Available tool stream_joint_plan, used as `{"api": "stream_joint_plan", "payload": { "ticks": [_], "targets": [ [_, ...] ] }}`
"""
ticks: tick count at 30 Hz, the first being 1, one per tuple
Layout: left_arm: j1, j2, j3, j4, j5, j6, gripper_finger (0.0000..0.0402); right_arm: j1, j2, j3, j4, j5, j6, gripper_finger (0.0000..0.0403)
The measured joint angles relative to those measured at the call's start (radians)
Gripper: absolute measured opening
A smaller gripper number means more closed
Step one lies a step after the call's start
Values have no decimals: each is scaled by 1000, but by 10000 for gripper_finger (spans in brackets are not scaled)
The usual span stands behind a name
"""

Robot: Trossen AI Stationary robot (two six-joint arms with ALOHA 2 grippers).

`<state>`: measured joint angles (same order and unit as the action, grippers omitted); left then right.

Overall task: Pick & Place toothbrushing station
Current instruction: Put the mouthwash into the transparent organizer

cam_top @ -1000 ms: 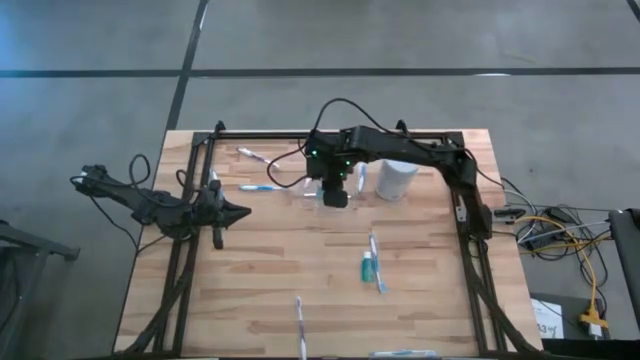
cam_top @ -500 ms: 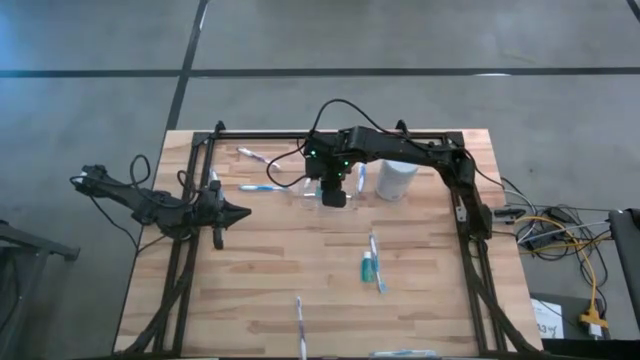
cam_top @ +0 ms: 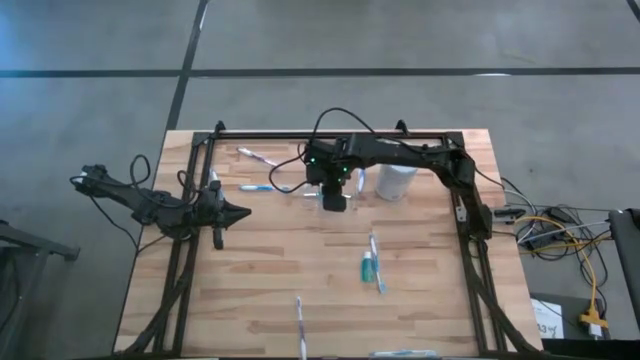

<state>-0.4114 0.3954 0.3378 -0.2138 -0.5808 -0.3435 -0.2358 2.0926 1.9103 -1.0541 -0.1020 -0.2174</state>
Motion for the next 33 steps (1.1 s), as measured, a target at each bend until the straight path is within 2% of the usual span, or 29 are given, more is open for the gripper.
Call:
{"api": "stream_joint_plan", "payload": {
  "ticks": [20, 33],
  "targets": [
    [0, 0, 0, 0, -6, 5, 14, -3, 0, -158, 177, 0, -1, 91],
    [0, 23, 0, 3, -9, 6, 14, -2, 0, -165, 190, 0, 0, 91]
  ]
}}
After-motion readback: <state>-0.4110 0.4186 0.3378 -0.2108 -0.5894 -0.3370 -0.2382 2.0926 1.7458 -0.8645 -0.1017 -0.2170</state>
